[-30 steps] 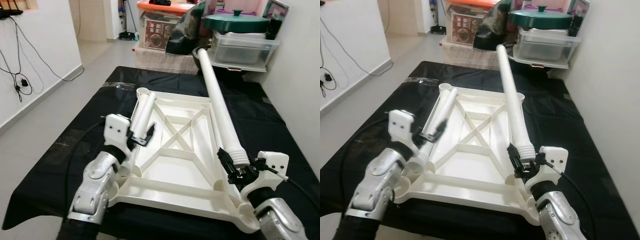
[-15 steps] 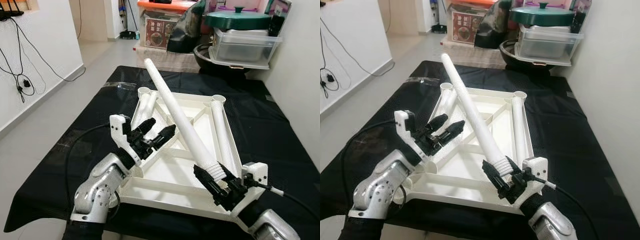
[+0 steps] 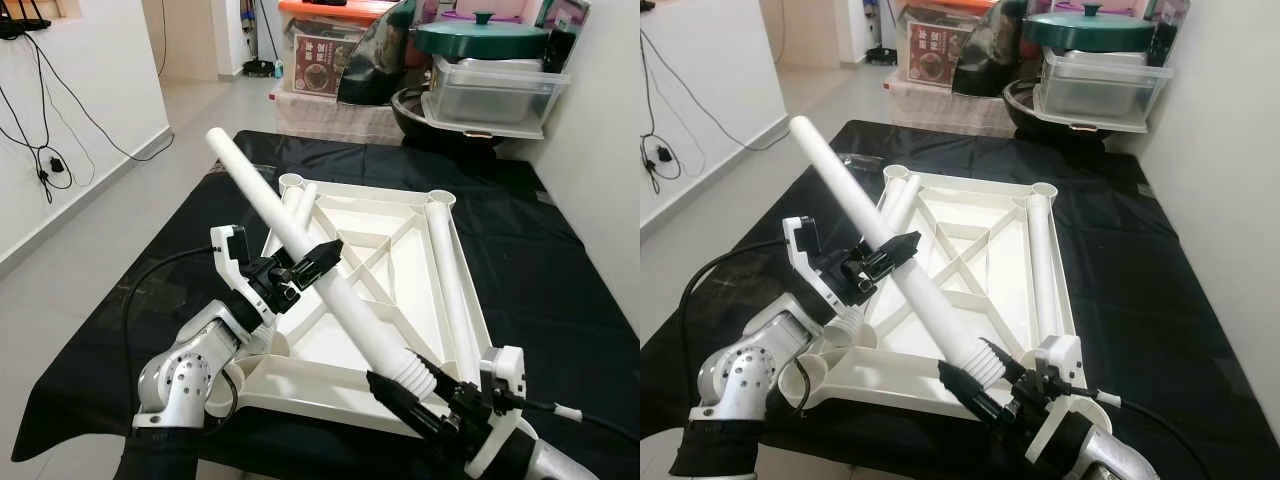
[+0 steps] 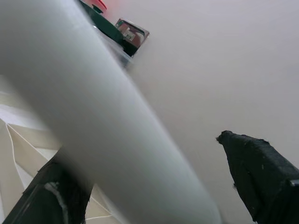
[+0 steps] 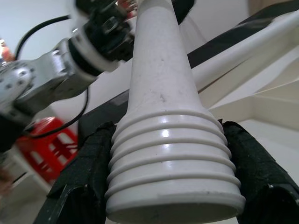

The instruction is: Building children table

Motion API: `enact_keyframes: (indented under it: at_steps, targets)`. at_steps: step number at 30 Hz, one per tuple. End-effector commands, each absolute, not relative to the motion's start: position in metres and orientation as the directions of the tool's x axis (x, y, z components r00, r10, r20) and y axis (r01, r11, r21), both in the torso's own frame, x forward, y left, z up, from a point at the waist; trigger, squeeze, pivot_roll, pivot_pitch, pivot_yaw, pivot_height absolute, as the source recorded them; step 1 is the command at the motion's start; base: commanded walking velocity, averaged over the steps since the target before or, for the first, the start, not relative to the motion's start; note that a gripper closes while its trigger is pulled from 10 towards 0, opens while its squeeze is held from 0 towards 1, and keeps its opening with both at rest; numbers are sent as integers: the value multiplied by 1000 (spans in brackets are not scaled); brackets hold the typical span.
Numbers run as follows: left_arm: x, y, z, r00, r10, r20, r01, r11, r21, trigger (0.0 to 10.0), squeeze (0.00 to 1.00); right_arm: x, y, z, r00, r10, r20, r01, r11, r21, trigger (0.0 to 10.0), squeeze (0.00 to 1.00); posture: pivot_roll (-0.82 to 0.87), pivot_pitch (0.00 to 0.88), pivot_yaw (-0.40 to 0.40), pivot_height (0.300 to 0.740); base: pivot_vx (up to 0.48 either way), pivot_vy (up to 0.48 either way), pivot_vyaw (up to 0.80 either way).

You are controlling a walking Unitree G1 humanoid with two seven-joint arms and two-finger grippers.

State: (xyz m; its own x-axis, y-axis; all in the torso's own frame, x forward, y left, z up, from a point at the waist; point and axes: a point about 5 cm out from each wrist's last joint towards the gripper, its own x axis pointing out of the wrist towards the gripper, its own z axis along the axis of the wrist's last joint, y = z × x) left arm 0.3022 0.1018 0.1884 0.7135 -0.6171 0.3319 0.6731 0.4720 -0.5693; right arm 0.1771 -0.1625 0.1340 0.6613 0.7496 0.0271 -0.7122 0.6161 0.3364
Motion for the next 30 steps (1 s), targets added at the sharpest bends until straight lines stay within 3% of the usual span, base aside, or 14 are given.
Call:
enact_keyframes:
  at_steps: [1,11,12,13,23,30]
  targets:
    - [302,101,192,685,-640,349,695,429,-577,10000,0,173,-161,136,629,777,23,-738,587,334,0,0,74,0,-79,740,0,0,0]
    - [292,92,197,613,-696,374,746,353,-565,10000,0,174,-172,135,612,790,-12,-743,581,332,0,0,74,0,-89,740,0,0,0]
    - [293,94,198,621,-687,376,739,356,-572,3216,0,173,-174,135,604,797,-11,-749,573,333,0,0,76,0,-91,740,0,0,0]
    - [295,96,198,628,-681,377,734,356,-579,0,0,172,-176,136,597,803,-12,-754,565,334,0,0,76,0,-93,740,0,0,0]
    - [303,104,202,659,-641,393,720,388,-575,0,0,168,-177,137,563,826,-13,-775,534,337,0,0,76,0,-95,740,0,0,0]
    - [311,110,203,717,-579,388,678,449,-582,0,0,172,-174,136,592,805,-23,-755,565,332,0,0,71,0,-97,740,0,0,0]
